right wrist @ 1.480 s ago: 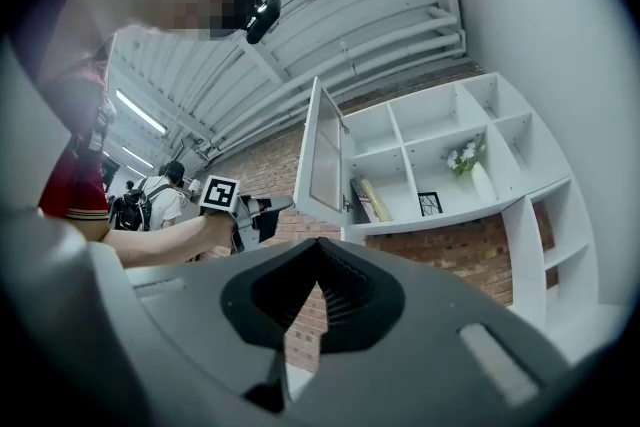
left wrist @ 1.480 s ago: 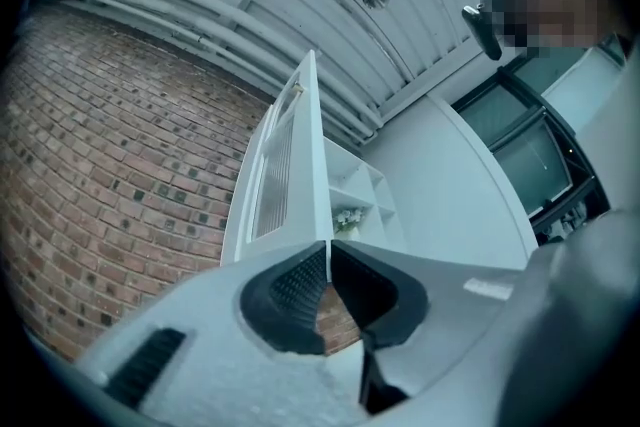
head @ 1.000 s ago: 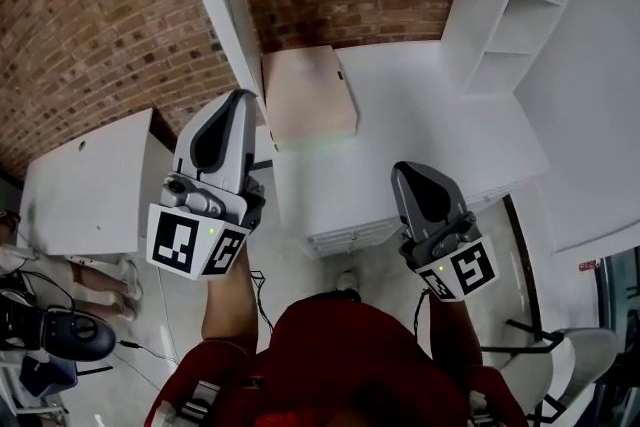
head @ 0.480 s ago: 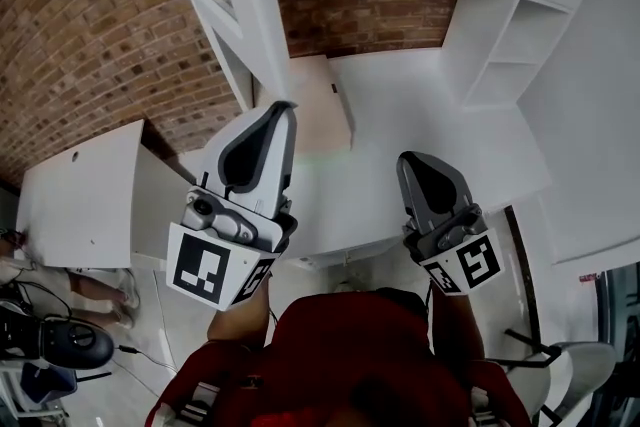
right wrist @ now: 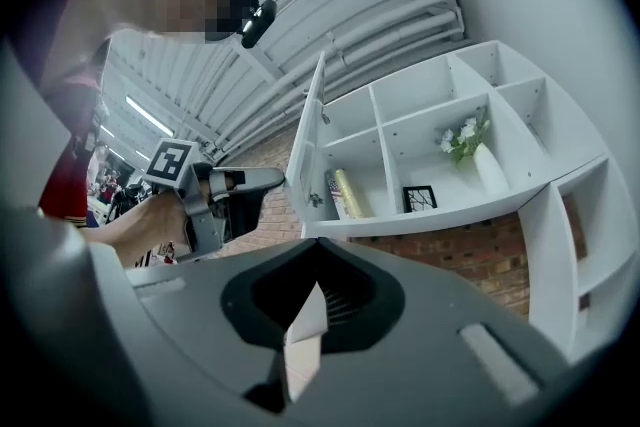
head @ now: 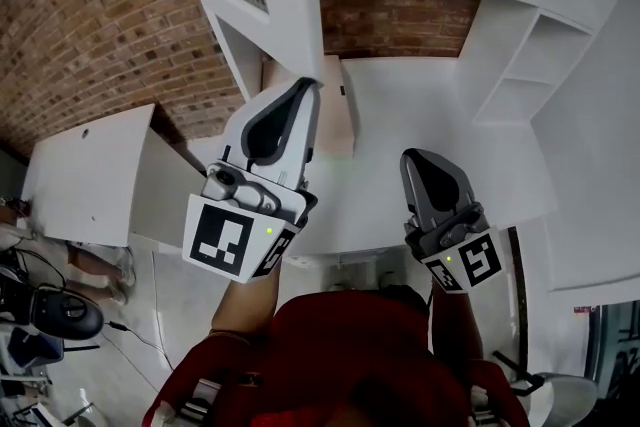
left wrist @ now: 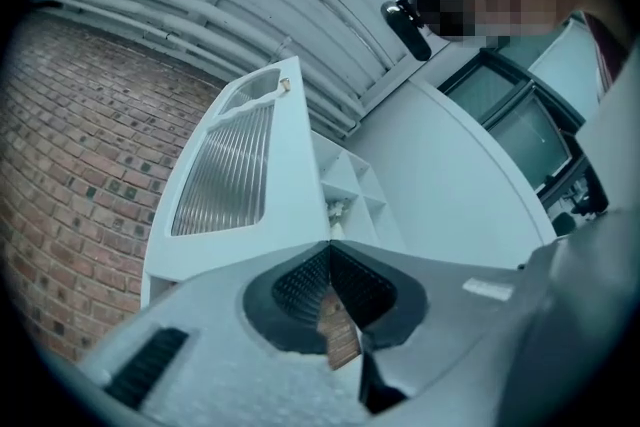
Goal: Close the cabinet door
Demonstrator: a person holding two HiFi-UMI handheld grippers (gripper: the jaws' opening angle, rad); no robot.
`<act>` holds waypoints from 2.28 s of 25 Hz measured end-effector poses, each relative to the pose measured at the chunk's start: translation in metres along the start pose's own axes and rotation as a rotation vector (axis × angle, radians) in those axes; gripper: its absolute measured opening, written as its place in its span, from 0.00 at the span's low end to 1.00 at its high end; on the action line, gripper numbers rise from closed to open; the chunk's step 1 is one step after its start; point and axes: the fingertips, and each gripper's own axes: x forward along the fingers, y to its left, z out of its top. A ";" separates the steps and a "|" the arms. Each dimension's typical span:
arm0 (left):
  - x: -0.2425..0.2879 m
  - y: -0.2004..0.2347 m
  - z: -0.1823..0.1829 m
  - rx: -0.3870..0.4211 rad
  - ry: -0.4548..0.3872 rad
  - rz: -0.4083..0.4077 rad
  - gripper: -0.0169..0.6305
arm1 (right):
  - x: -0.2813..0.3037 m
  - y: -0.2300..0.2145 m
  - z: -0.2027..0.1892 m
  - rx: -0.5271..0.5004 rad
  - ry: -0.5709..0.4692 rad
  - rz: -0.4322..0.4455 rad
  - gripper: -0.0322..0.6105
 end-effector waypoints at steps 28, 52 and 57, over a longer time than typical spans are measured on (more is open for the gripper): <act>0.138 0.020 -0.064 0.018 0.129 0.174 0.05 | -0.017 -0.113 -0.008 0.073 0.003 0.111 0.07; 0.193 0.053 -0.098 0.061 0.172 0.257 0.04 | 0.004 -0.155 -0.030 0.116 0.001 0.152 0.07; 0.200 0.059 -0.101 0.062 0.176 0.271 0.04 | 0.004 -0.159 -0.030 0.119 0.001 0.152 0.07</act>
